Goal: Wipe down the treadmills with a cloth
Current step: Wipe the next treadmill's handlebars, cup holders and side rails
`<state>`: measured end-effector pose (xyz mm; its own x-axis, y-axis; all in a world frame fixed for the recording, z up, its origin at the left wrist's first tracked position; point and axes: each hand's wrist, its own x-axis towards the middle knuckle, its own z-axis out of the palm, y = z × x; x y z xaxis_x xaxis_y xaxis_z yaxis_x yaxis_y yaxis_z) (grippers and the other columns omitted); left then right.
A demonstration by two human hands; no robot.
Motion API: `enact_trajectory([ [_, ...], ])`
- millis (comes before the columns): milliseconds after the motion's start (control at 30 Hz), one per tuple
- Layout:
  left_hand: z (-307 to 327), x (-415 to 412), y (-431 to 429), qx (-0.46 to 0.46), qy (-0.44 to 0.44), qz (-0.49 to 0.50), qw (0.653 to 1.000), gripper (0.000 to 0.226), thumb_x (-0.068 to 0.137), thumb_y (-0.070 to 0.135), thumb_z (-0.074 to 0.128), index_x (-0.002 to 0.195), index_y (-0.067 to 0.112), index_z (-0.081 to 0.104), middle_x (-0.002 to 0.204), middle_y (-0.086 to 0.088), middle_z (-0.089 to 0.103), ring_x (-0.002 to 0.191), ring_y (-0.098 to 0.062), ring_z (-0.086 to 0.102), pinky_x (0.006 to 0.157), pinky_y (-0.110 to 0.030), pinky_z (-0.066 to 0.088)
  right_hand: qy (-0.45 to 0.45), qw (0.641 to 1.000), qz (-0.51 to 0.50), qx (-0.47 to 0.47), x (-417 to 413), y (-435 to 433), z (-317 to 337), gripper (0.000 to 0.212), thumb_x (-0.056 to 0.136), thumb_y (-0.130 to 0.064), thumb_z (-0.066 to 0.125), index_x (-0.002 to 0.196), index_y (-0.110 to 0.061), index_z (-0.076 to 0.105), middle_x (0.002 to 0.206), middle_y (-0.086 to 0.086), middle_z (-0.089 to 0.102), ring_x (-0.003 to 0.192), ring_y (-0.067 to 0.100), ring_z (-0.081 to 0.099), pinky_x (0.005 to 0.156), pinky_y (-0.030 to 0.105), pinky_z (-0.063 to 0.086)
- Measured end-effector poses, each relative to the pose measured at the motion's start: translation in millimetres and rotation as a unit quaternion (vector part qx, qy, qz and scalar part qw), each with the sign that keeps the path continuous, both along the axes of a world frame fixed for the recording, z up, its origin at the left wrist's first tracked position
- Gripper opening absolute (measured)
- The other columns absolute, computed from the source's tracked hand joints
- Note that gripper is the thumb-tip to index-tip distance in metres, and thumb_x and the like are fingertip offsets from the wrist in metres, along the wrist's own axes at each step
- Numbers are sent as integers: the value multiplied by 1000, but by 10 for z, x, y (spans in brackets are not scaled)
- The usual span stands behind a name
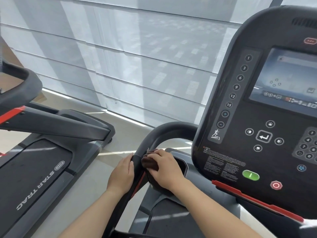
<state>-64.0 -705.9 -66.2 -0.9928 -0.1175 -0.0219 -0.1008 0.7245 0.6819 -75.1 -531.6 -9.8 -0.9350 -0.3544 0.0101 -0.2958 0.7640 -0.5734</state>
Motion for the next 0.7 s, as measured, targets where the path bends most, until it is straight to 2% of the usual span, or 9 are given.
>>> enact_trajectory([
  [100,27,18,6,16,-11,-1,1000,38,97,26,30,133,22,43,134,-2,53,117,-20,49,92,-31,37,-15,999,9,-44,-4,79,52,35,83,-33,63,117,-27,63,119,-4,59,109,19,52,94,23,35],
  [167,52,75,-23,20,-22,-10,1000,38,97,29,32,133,24,41,132,-1,53,116,-19,50,91,-31,39,-11,996,-11,-85,-46,96,115,33,83,-34,64,115,-28,63,115,-6,59,106,17,54,93,25,40],
  [267,56,298,-124,4,-44,-33,998,40,96,38,36,134,28,36,128,4,54,111,-14,51,87,-28,40,10,992,-39,-119,-176,47,197,35,83,-33,64,117,-27,62,120,-7,58,109,17,54,97,32,42],
  [433,22,690,-246,-36,-43,-4,998,40,91,52,33,127,35,37,115,17,54,92,-2,51,70,-21,39,10,999,-4,-43,-132,-108,4,40,86,-37,61,125,-28,57,129,-6,53,115,19,45,101,29,34],
  [533,7,710,-225,-63,-22,14,998,38,92,50,33,125,32,39,106,22,48,89,-3,52,67,-21,39,25,998,-21,-56,-32,-91,-91,37,85,-35,63,121,-27,60,127,-5,56,115,20,46,103,31,35],
  [700,-5,666,-218,-66,-10,5,998,28,89,50,34,112,35,42,94,20,52,76,-3,53,57,-11,35,6,994,41,-96,-71,-75,12,32,80,-35,64,112,-35,63,116,-13,59,106,12,53,94,24,40],
])
